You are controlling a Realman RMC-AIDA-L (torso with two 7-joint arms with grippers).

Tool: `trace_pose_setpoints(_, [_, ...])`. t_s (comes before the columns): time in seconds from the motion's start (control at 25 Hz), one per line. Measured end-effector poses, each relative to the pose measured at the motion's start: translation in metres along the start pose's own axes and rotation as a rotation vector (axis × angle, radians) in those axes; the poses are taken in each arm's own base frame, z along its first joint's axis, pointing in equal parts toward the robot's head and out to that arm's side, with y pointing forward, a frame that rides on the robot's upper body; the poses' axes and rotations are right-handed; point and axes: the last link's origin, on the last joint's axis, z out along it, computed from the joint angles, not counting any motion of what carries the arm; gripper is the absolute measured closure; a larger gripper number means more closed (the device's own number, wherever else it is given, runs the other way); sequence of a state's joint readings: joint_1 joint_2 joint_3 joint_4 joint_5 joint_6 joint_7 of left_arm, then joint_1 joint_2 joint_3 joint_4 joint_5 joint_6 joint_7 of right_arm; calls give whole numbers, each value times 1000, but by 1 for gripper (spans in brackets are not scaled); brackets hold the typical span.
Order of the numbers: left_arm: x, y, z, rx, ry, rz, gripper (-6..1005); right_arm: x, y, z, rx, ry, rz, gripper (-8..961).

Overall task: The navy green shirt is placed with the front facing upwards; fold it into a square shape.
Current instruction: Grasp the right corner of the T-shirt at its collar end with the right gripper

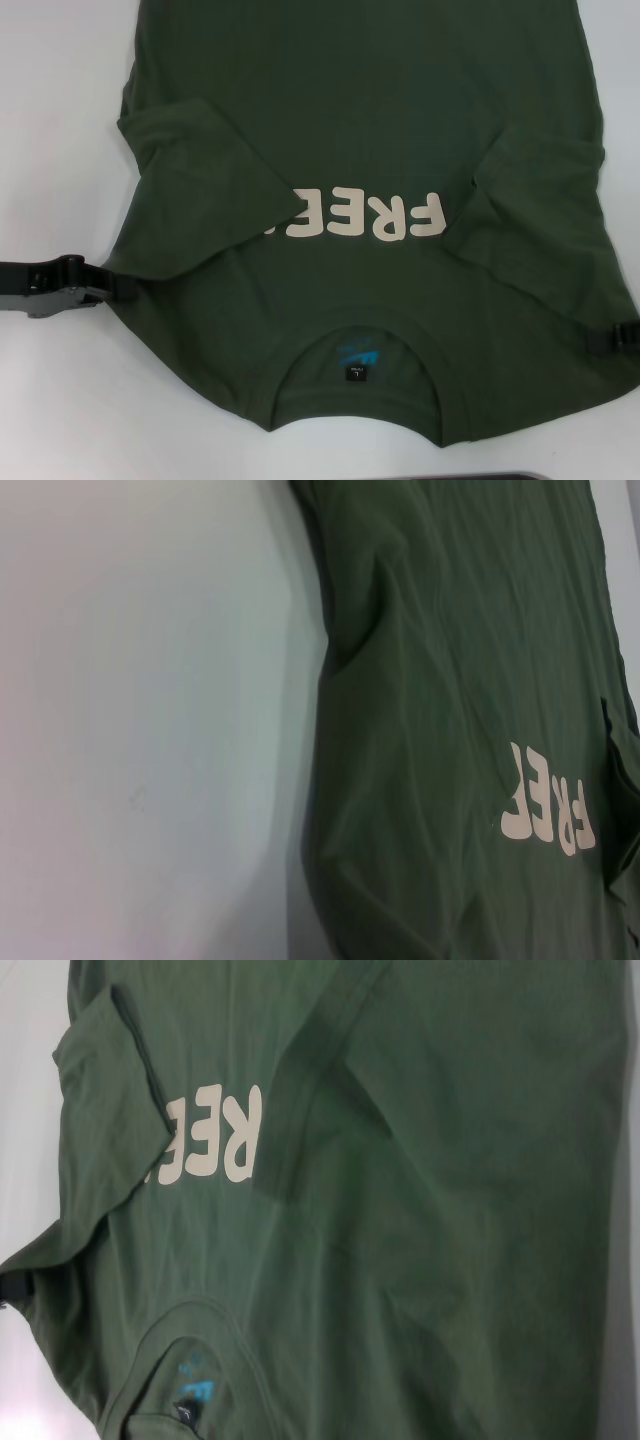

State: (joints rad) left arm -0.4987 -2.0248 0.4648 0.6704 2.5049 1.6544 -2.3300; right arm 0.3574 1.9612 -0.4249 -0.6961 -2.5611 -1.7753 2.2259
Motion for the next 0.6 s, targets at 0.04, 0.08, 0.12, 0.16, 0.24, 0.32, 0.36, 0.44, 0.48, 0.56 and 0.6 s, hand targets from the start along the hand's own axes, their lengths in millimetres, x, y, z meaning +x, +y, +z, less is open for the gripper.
trace_pose_setpoints(0.04, [0, 0, 0, 0, 0, 0, 974, 0, 0, -1, -1, -1, 0, 295])
trace_pose_setpoints(0.08, [0, 0, 0, -1, -1, 1, 974, 0, 0, -3, -1, -2, 1, 344])
trace_pose_setpoints(0.12, [0, 0, 0, -1, -1, 1, 974, 0, 0, -4, -2, -3, 2, 393])
trace_pose_setpoints(0.16, [0, 0, -1, 0, 0, 2, 974, 0, 0, -6, -4, -5, 3, 477])
trace_pose_setpoints(0.24, [0, 0, -1, 0, -1, 2, 974, -1, 0, -8, -6, -8, 2, 644])
trace_pose_setpoints(0.32, [0, 1, -1, -1, -2, 3, 974, -1, 0, -9, -6, -7, 1, 728])
trace_pose_setpoints(0.36, [0, 1, -1, -1, -1, 3, 974, -1, 0, -10, -7, -7, -1, 769])
trace_pose_setpoints(0.44, [0, 0, -2, -1, 0, 3, 974, -1, 1, -10, -9, -6, -4, 853])
trace_pose_setpoints(0.48, [1, 0, -2, 0, 1, 3, 974, -1, 1, -10, -10, -6, -6, 859])
trace_pose_setpoints(0.56, [1, 0, -2, 0, 1, 3, 974, -1, 1, -10, -10, -6, -8, 872])
trace_pose_setpoints(0.6, [1, 0, -2, 0, 0, 3, 974, -1, 1, -10, -11, -6, -10, 878])
